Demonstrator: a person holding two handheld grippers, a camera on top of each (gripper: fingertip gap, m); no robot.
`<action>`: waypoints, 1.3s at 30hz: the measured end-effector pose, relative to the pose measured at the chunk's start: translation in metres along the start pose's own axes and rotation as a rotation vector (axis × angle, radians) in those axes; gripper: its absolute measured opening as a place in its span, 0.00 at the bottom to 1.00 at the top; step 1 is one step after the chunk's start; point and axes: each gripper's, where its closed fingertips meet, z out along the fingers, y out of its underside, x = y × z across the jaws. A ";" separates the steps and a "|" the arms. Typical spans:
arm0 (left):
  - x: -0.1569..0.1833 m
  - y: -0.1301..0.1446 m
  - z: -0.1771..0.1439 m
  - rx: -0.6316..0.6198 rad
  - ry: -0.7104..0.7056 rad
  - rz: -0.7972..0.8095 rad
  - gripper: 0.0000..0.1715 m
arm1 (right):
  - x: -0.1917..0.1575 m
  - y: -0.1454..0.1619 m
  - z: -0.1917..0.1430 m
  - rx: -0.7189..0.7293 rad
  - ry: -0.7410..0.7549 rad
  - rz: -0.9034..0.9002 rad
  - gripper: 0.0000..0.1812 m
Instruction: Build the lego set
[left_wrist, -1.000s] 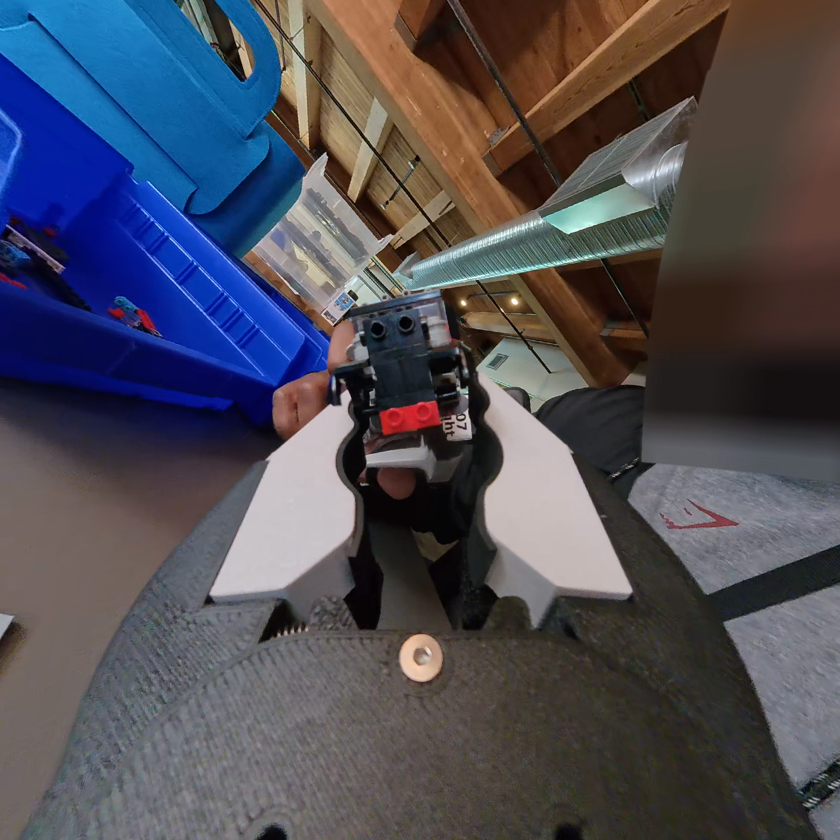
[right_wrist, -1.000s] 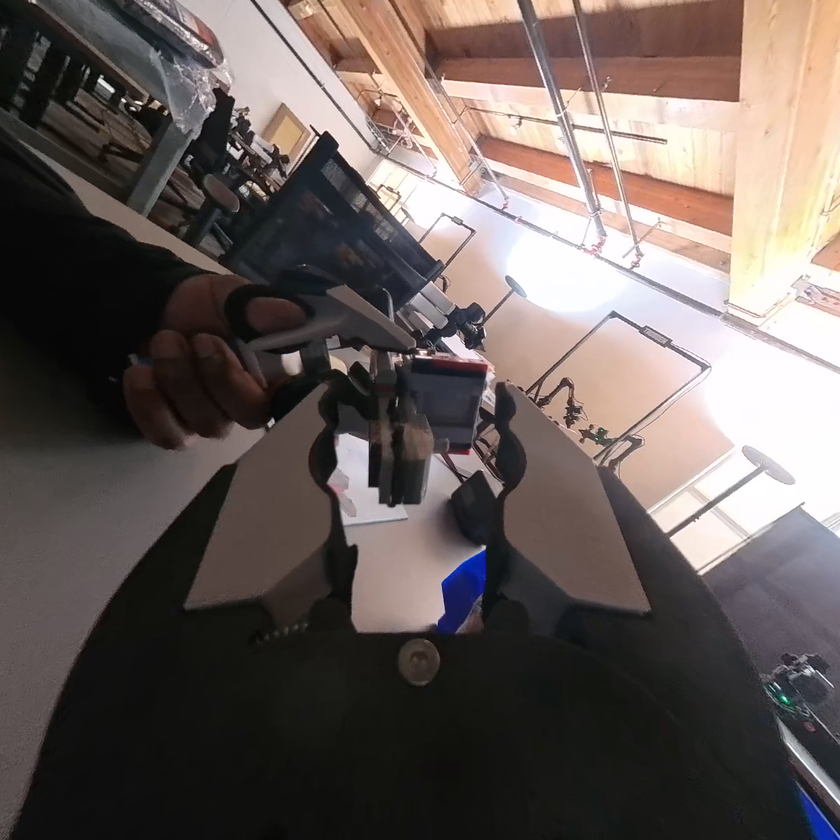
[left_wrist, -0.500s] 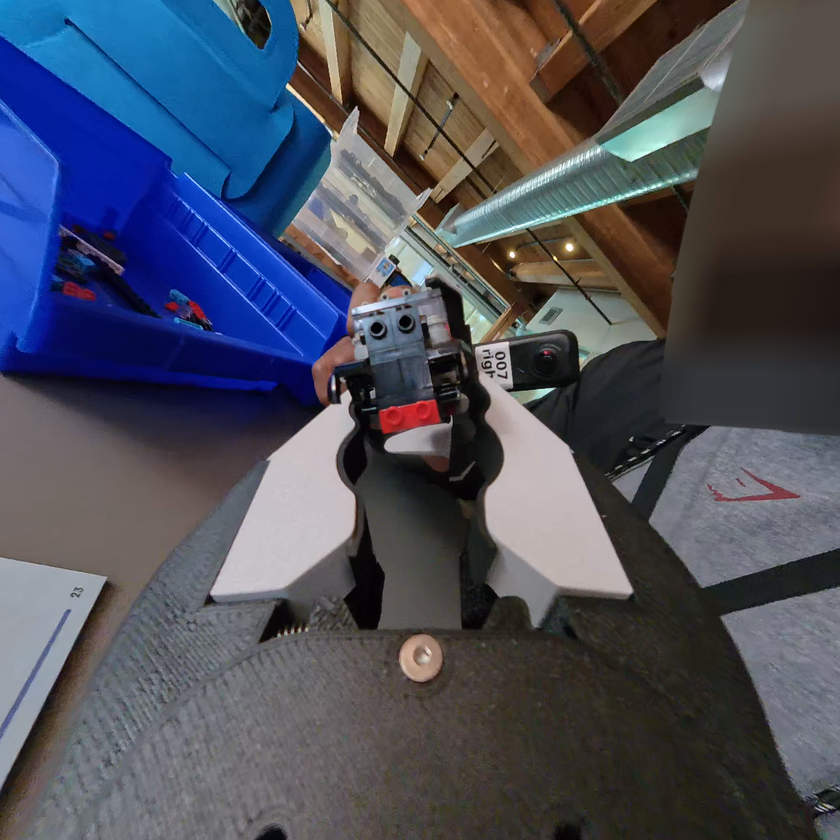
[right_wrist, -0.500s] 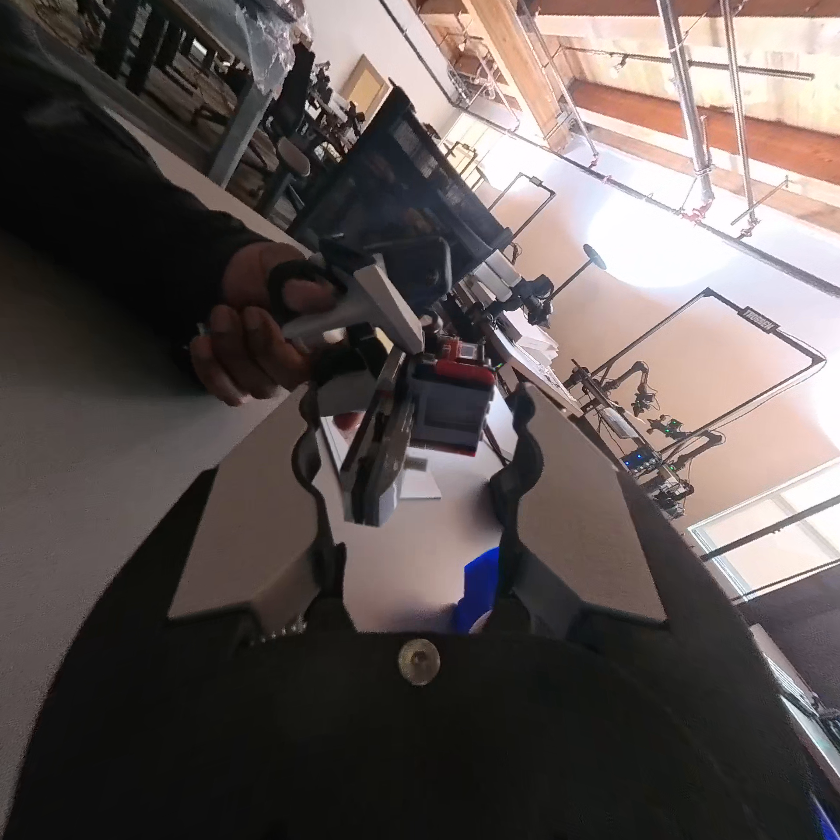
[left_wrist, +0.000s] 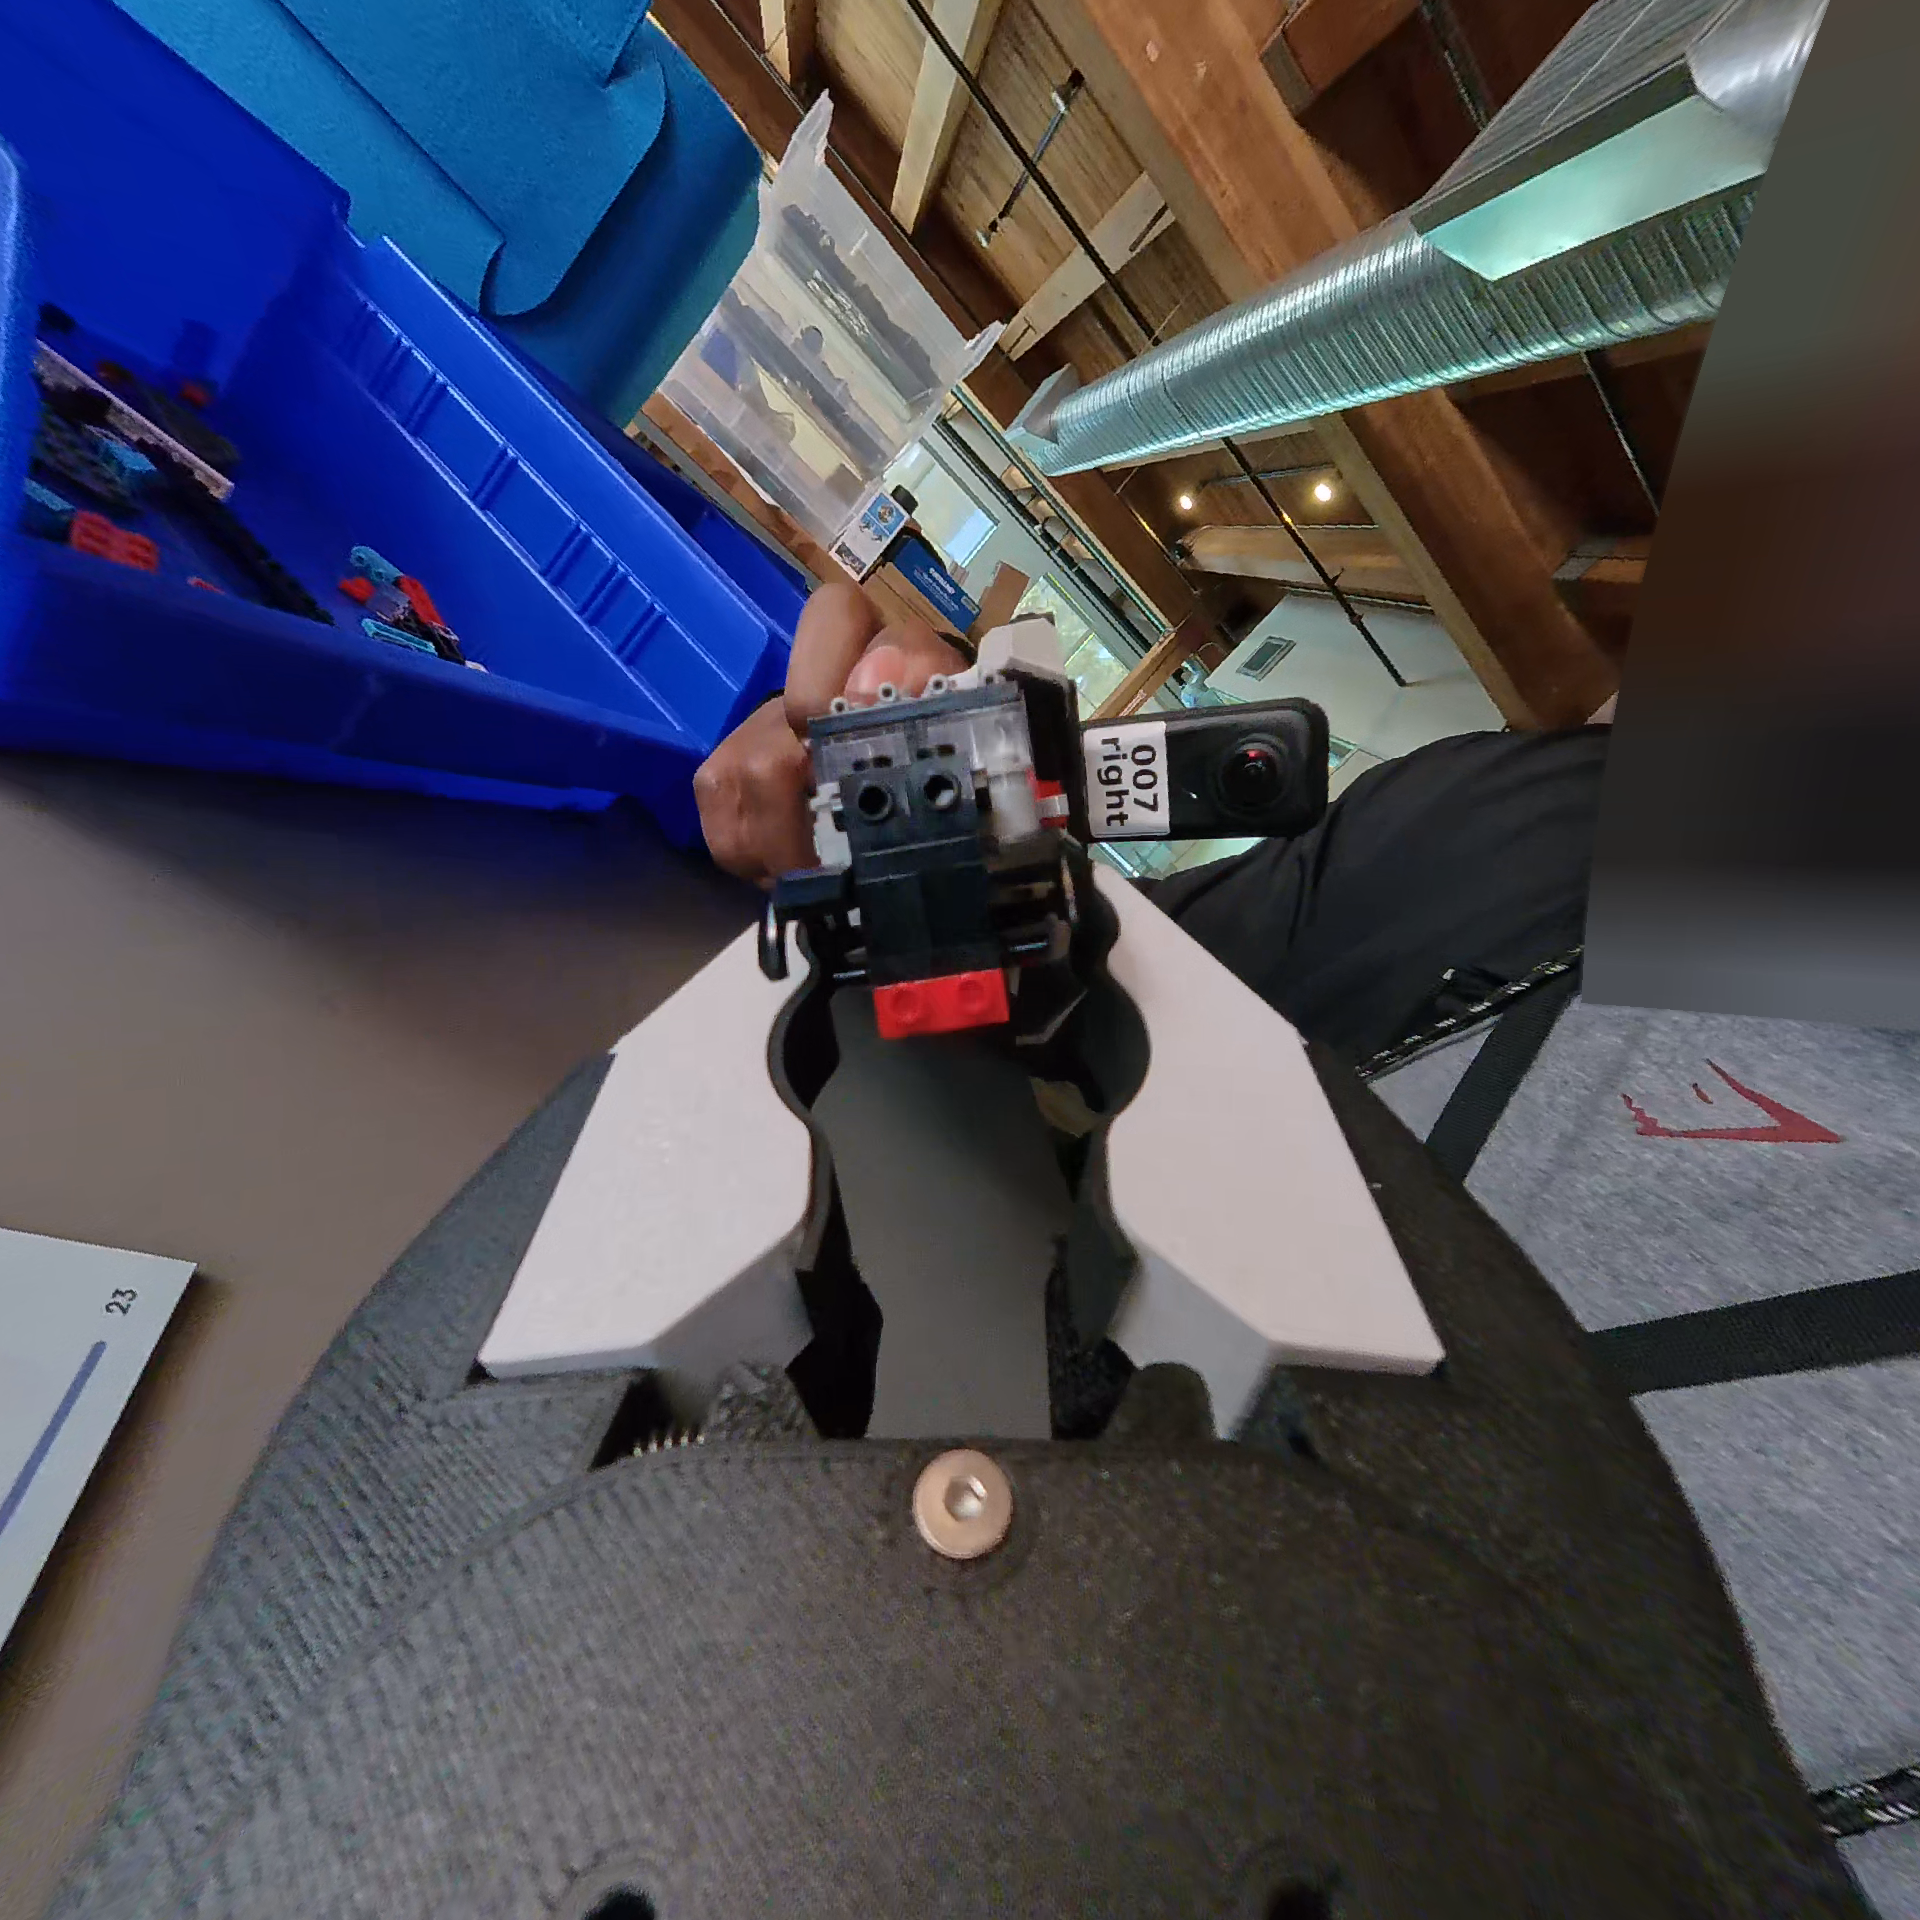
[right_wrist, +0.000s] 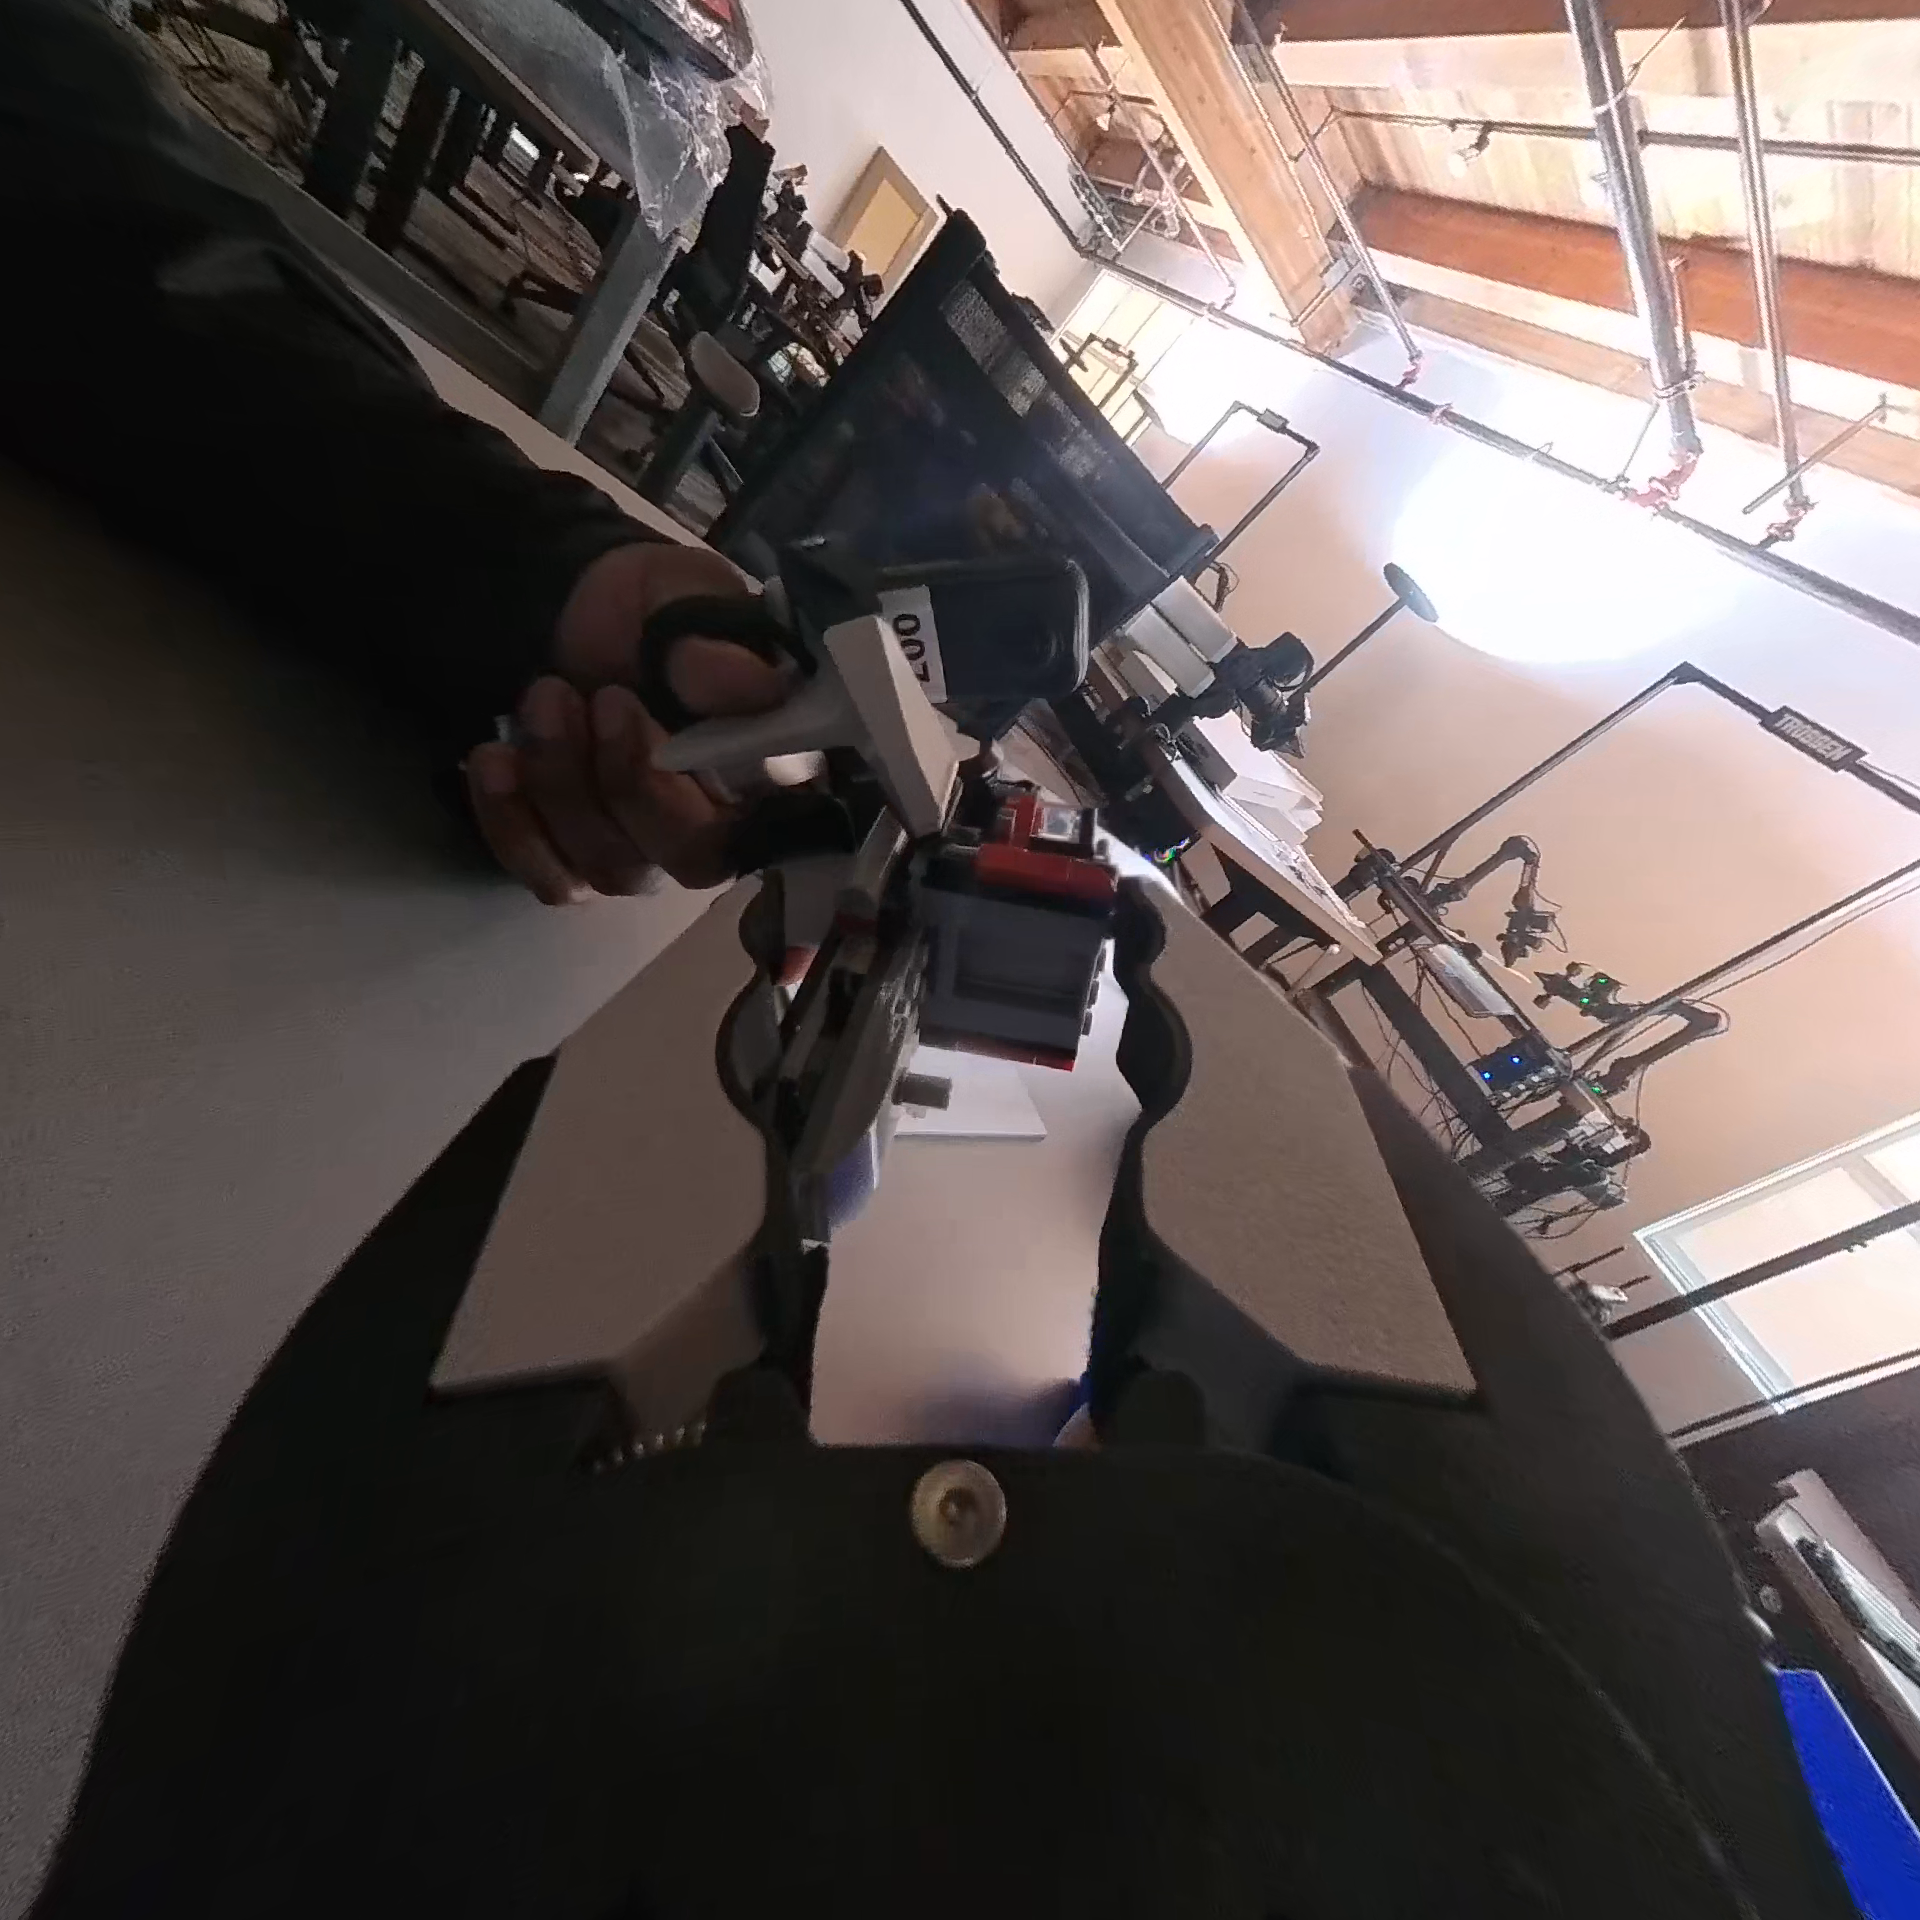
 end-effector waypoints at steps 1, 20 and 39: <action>0.000 0.000 0.000 -0.001 -0.001 -0.004 0.25 | 0.000 0.001 0.000 -0.002 -0.002 0.000 0.36; -0.005 0.001 0.001 0.003 -0.024 -0.020 0.26 | 0.006 0.001 0.000 0.007 0.032 0.060 0.34; 0.009 -0.017 -0.019 0.053 0.047 0.195 0.26 | 0.003 0.004 -0.012 0.054 -0.167 0.771 0.17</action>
